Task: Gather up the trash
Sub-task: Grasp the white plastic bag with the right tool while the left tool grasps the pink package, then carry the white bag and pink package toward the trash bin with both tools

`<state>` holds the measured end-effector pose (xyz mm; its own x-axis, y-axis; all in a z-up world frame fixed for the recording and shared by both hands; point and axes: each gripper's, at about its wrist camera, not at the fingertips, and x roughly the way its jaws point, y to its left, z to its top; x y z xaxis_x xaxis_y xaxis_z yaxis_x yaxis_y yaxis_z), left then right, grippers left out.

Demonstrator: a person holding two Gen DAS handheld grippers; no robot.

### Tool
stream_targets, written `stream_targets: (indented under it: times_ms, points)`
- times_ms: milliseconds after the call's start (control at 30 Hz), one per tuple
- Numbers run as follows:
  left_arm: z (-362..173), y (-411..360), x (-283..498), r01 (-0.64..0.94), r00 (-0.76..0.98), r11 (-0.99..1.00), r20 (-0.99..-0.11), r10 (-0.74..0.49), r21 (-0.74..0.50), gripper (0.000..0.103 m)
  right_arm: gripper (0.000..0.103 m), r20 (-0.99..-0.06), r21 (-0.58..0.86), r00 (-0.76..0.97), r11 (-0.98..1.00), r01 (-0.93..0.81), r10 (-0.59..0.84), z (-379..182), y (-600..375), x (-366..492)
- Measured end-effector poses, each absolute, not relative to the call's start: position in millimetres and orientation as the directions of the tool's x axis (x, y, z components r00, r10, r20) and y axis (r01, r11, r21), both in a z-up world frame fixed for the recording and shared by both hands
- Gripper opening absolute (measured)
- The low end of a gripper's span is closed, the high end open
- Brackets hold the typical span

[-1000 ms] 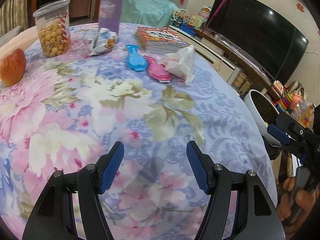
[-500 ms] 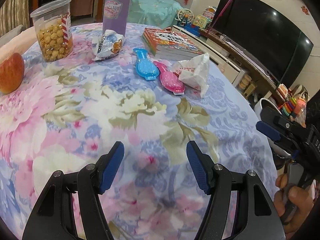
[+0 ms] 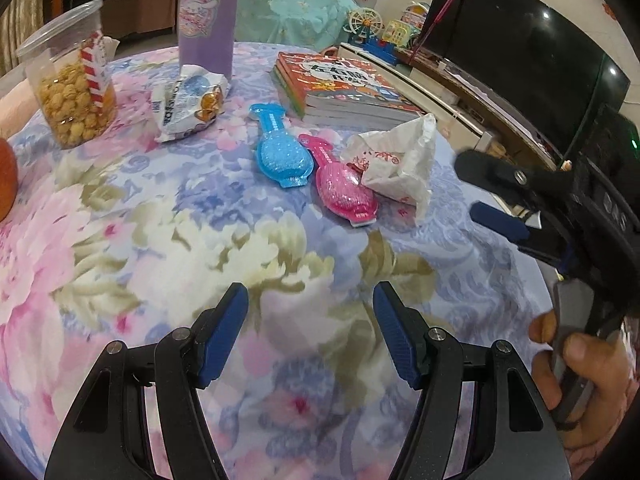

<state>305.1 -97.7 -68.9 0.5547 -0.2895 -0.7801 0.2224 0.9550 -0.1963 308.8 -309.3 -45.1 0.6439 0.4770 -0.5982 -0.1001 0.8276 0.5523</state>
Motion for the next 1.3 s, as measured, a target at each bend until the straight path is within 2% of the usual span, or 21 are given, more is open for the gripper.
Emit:
stream_targets:
  times_ms: [100,233,367,700,767,800,833,1300]
  points:
    - [-70.4,-102.5,316.3,0.227,0.552,0.955,-0.782,-0.289,-0.193,0.066,0.091,-0.596,0.556,0.627,0.821,-0.13,0.503,-47.9,-304.4,323.2]
    - [-71.1,-111.2,331.6,0.236,0.548,0.953,-0.784,-0.292,-0.189,0.066,0.053,-0.619,0.537,0.611,0.834,-0.13,0.493,-56.8,-305.4,335.0]
    - [-72.1,-117.8,344.2,0.245,0.55,0.954,-0.785,-0.285,-0.174,0.067,0.045,-0.605,0.528,0.63,0.837,-0.142,0.488,-53.5,-314.2,328.7]
    - [-76.2,-150.2,375.2,0.251,0.55,0.956,-0.791,-0.269,-0.15,0.066,0.043,-0.567,0.556,0.689,0.827,-0.085,0.452,-42.2,-355.6,299.4]
    - [-79.0,-155.4,377.1,0.253,0.553,0.96,-0.796,-0.245,-0.12,0.058,0.043,-0.562,0.56,0.696,0.825,-0.076,0.446,-40.3,-361.1,291.3]
    - [-79.8,-159.6,377.3,0.26,0.559,0.961,-0.797,-0.229,-0.094,0.047,0.043,-0.56,0.563,0.699,0.823,-0.072,0.444,-39.6,-363.0,287.6]
    - [-79.4,-161.4,376.5,0.269,0.56,0.96,-0.797,-0.227,-0.085,0.044,0.043,-0.558,0.565,0.701,0.822,-0.071,0.444,-38.8,-364.7,283.5]
    - [-67.4,-157.3,296.8,0.324,0.546,0.929,-0.766,-0.339,-0.18,0.042,0.043,-0.536,0.559,0.728,0.826,-0.074,0.428,-22.9,-373.4,220.8]
